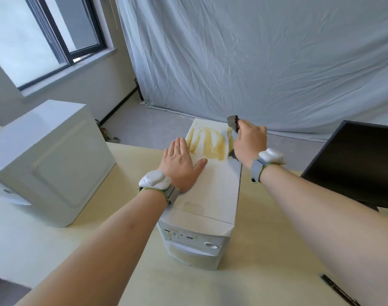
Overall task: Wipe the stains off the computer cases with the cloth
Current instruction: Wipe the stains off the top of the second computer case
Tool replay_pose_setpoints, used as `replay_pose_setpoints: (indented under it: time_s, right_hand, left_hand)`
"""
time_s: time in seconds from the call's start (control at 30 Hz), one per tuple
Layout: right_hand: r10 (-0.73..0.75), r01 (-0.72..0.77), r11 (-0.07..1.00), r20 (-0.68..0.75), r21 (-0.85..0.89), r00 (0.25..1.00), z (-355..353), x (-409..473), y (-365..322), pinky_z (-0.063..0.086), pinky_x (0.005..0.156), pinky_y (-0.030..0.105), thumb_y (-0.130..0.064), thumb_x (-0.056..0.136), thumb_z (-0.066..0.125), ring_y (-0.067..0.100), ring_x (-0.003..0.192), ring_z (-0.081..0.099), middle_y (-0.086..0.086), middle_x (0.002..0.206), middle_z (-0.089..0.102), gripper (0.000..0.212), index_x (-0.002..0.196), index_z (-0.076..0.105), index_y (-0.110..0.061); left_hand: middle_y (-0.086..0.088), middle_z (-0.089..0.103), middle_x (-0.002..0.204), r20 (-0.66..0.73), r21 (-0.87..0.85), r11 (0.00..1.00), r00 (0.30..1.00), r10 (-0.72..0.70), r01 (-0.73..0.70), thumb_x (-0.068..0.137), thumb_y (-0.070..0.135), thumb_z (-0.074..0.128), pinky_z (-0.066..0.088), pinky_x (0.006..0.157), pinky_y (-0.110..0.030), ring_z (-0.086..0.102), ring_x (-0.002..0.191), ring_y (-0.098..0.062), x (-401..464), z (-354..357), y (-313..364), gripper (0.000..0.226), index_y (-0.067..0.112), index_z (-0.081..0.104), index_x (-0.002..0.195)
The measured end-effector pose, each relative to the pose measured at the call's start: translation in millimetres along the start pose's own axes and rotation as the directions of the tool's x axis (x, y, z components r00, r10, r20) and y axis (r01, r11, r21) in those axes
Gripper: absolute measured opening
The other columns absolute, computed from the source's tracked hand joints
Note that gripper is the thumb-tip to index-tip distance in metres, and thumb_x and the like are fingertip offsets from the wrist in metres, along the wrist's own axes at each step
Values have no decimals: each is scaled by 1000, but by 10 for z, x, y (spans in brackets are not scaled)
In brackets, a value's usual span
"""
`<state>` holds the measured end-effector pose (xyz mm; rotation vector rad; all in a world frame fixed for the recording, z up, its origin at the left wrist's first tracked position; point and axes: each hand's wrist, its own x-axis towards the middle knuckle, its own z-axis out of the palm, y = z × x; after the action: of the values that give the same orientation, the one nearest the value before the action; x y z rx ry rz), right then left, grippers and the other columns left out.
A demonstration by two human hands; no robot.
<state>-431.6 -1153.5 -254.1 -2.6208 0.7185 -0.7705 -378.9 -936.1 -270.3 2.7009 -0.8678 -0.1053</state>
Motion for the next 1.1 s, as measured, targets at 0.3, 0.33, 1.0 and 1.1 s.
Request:
replay_pose_setpoints:
  time_s: [0.3,0.33,1.0,1.1]
  right_hand:
    - [-69,151,970,374,-193,925,129,512,29,24,82,36,-4,96,37,24,101,43,-1,127,55,28,112,57,-16]
    - [-79,161,970,391,-183,917,111,513,28,23,83,36,-4,95,39,26,110,47,1,129,56,30,115,59,-15]
    - [-161,212,965,289,-156,944,-66,-687,-46,16,85,31,-8,88,27,24,135,44,5,154,47,54,131,58,-18]
    - [-211,269,947,288,-176,934,-135,-877,-82,16,80,31,-9,80,22,28,119,50,-1,145,56,53,113,62,-20]
  left_hand:
    - [-10,2,169,5,2,1000,1000,-6,6,99,68,31,7,127,-40,1,156,-23,-25,-70,63,95,3,-3,159]
    - [-10,4,169,1,2,1000,1000,-7,7,99,67,32,8,126,-39,3,156,-23,-26,-76,63,94,3,-2,159]
    - [-16,19,164,-43,-45,999,999,3,-4,101,57,31,15,124,-45,13,153,-30,10,-7,18,80,0,14,155]
    - [-16,18,165,-58,-33,999,998,2,-4,101,57,31,13,125,-45,12,153,-31,2,17,20,79,1,16,154]
